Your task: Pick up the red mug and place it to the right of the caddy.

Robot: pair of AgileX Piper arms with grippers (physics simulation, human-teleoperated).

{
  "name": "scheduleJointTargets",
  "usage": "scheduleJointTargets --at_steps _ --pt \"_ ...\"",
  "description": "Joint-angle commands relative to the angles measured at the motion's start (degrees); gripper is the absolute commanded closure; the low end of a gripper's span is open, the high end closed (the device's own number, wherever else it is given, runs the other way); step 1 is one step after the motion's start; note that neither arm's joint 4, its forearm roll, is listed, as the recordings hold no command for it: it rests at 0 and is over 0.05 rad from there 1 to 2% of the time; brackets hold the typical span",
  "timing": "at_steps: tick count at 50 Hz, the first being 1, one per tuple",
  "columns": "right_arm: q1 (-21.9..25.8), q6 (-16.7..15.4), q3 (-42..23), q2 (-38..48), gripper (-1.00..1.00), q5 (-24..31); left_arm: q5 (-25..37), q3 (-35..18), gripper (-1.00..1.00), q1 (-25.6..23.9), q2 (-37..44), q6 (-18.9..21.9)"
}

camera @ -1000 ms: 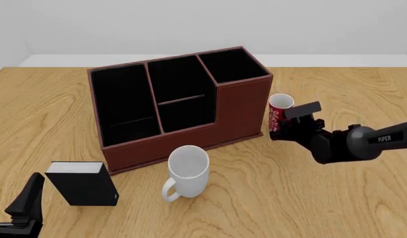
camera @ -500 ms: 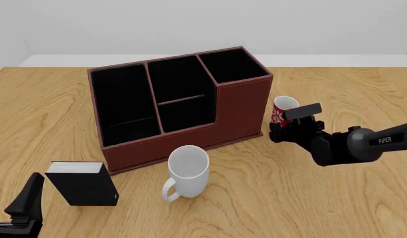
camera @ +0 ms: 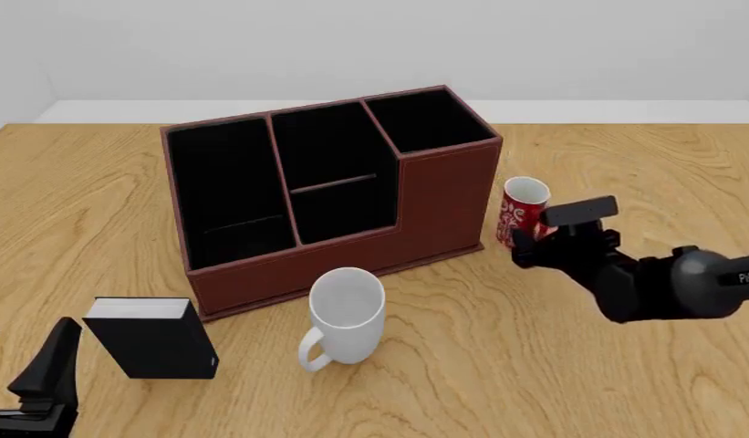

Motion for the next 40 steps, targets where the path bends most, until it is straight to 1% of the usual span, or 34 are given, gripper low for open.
scheduleJointTargets --at_steps 1,5,9,11,12,14,15,16,17,21,23,27,28,29,30,33,35,40 --pt "-1.28 -0.05 4.92 -5.11 -1.0 -1.15 -0.02 0.03 -1.0 -0.04 -0.04 0.0" --pt "-1.14 -0.17 7.42 -9.19 -1.0 -0.71 -0.15 0.18 -1.0 -0.01 -0.07 0.04" --pt "-0.25 0.02 11.02 -16.28 -1.0 0.78 0.0 -0.02 -1.0 0.02 -0.05 0.09" --pt "0.41 -0.05 12.89 -20.69 -1.0 2.23 -0.02 -0.01 -1.0 -0.01 -0.05 0.15" --pt "0.89 -0.32 14.62 -24.89 -1.0 3.67 -0.14 0.16 -1.0 -0.04 -0.06 0.24" --pt "1.45 -0.32 16.48 -30.6 -1.0 6.33 0.04 -0.04 -1.0 -0.09 -0.05 0.28" --pt "1.63 -0.31 16.75 -31.62 -1.0 6.87 0.02 0.0 -1.0 -0.1 -0.05 0.3" --pt "2.47 -0.64 18.29 -37.5 -1.0 10.01 -0.1 0.12 -1.0 -0.16 -0.05 0.4" --pt "3.11 -0.69 19.29 -41.49 -1.0 12.15 -0.19 0.21 -1.0 -0.18 -0.05 0.44" --pt "3.63 -1.01 20.34 -48.52 -1.0 16.88 -0.11 0.12 -1.0 -0.19 -0.03 0.52" --pt "3.9 -1.02 20.4 -54.67 -1.0 21.62 -0.08 0.11 -1.0 -0.19 -0.04 0.61" --pt "4.55 -0.93 19.77 -63.46 -1.0 29.1 0.11 -0.11 -1.0 -0.18 -0.03 0.7" --pt "5.05 -1.47 19.48 -66.67 -1.0 31.78 0.04 -0.04 -1.0 -0.21 -0.03 0.78" --pt "4.95 -1.45 19.25 -67.68 -1.0 32.77 0.1 -0.1 -1.0 -0.22 -0.01 0.8" --pt "4.98 -1.43 18.3 -71.26 -1.0 36.21 0.05 -0.02 -1.0 -0.28 -0.03 0.84" --pt "5.18 -1.83 17.04 -75.17 -1.0 40.21 0.07 -0.02 -1.0 -0.4 -0.04 0.94" --pt "5.52 -1.95 15.78 -78.91 -1.0 44.3 0.01 0.01 -1.0 -0.4 -0.05 0.97" --pt "5.65 -2.22 13.64 -84.1 -1.0 49.68 0.1 -0.1 -1.0 -0.33 -0.06 1.01"
